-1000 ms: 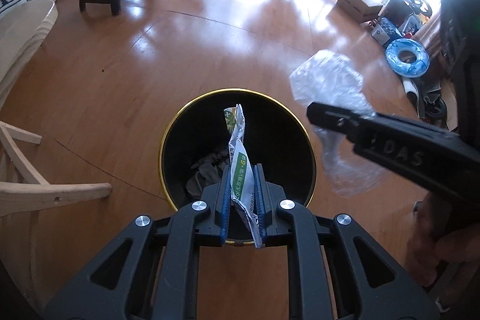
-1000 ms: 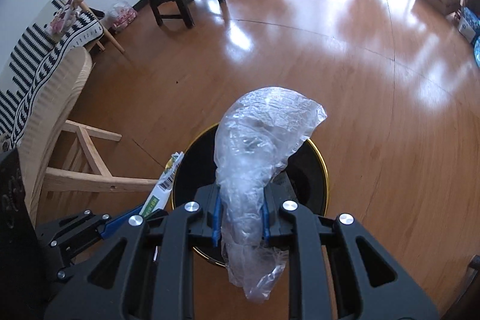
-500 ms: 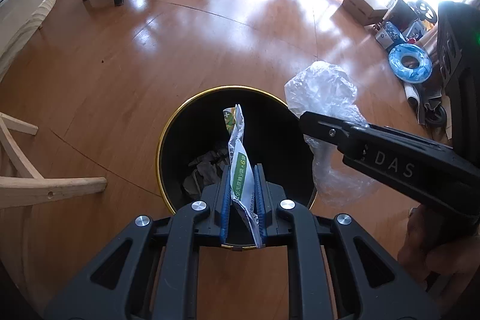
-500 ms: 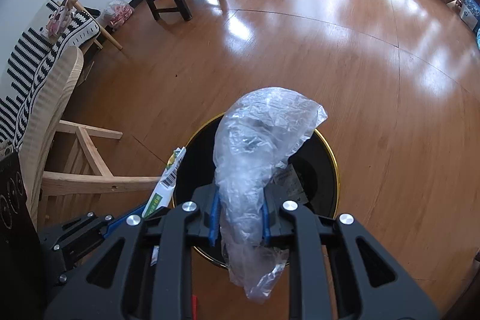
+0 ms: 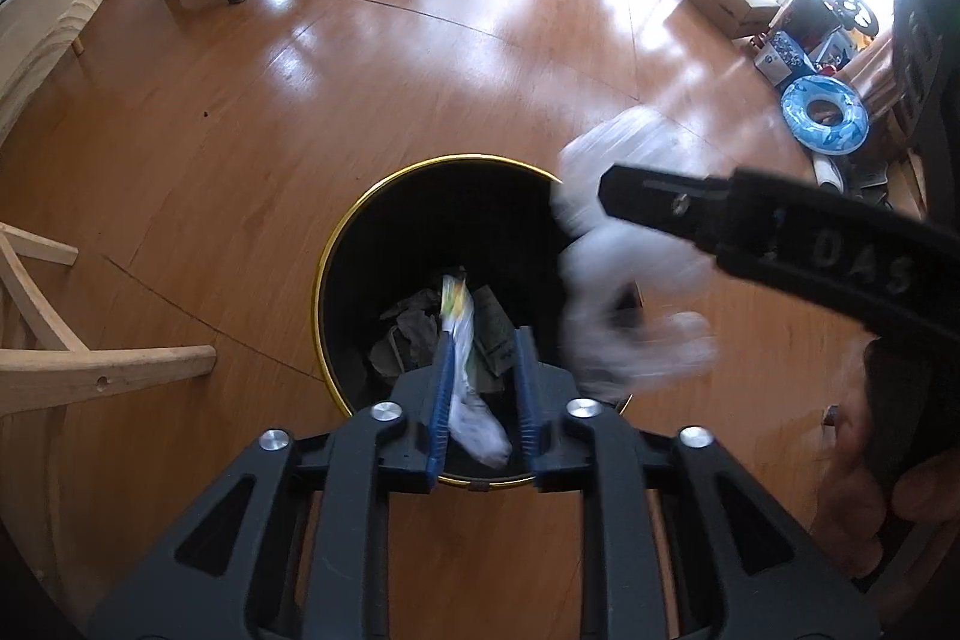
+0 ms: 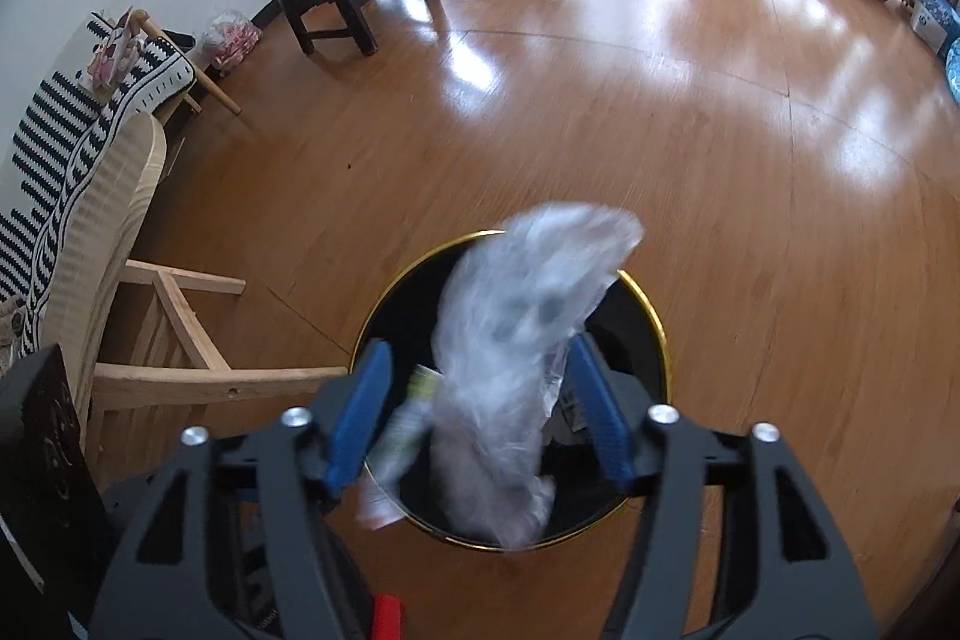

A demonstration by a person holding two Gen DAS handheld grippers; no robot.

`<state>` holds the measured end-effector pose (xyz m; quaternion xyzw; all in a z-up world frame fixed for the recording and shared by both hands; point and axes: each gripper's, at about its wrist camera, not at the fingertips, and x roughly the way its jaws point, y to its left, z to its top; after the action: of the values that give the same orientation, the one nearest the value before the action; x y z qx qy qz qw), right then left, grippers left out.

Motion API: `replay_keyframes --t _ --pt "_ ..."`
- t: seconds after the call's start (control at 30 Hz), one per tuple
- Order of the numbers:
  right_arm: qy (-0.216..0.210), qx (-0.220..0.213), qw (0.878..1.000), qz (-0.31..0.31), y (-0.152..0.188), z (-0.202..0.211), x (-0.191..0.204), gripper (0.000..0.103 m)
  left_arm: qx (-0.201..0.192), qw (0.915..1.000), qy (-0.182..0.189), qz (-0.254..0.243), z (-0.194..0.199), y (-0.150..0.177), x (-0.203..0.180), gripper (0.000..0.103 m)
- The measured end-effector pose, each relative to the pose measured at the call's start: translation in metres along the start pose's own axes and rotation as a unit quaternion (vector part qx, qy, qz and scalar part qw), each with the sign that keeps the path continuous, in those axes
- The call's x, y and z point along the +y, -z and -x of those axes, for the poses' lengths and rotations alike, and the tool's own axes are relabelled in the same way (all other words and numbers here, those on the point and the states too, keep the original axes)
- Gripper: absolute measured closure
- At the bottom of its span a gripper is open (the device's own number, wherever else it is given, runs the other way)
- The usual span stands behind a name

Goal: Collect trash
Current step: 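Open both tools to drop the wrapper and bag into the bin, then move both tools back over the table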

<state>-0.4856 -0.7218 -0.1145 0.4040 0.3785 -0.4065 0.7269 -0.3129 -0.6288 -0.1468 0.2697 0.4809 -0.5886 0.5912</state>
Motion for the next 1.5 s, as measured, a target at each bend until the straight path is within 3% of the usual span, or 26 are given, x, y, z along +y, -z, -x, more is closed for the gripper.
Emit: replay_keyframes --t 0.1,0.23,0.4,0.6,0.73,0.9,1.07,1.2,1.33,1.5 --pt "0.0 -0.001 1.0 -0.002 -0.003 0.002 0.0 0.039 -0.017 0.9999 -0.003 0.001 0.006 0.0 0.0 0.045" --pt "0.002 -0.008 1.0 -0.007 -0.005 0.006 -0.002 0.032 -0.022 0.9997 0.003 0.003 0.008 0.001 0.0 0.034" --pt "0.005 -0.019 1.0 -0.01 -0.007 0.015 -0.004 0.023 -0.022 0.9996 -0.016 0.001 0.011 0.003 -0.001 0.011" --pt "0.013 -0.042 0.999 -0.007 -0.012 0.039 0.001 0.019 -0.024 0.9985 -0.049 0.009 0.025 0.006 0.003 0.01" --pt "0.022 -0.065 0.998 0.015 -0.019 0.062 0.019 0.019 -0.069 0.9952 -0.06 0.035 0.065 0.004 0.015 0.01" --pt "-0.002 -0.101 0.993 0.064 -0.032 0.094 0.079 0.019 -0.116 0.9836 -0.088 0.106 0.125 0.003 0.058 0.01" --pt "-0.052 -0.115 0.983 0.132 -0.028 0.108 0.172 0.017 -0.161 0.9636 -0.141 0.161 0.211 0.023 0.123 0.01" --pt "-0.103 -0.113 0.968 0.2 -0.008 0.113 0.262 0.017 -0.184 0.9423 -0.199 0.197 0.276 0.062 0.181 0.01" --pt "-0.157 -0.09 0.947 0.264 0.026 0.107 0.359 0.017 -0.196 0.9098 -0.271 0.246 0.337 0.13 0.247 0.01" --pt "-0.219 -0.054 0.913 0.339 0.089 0.101 0.479 0.017 -0.194 0.8731 -0.323 0.309 0.389 0.219 0.314 0.01"
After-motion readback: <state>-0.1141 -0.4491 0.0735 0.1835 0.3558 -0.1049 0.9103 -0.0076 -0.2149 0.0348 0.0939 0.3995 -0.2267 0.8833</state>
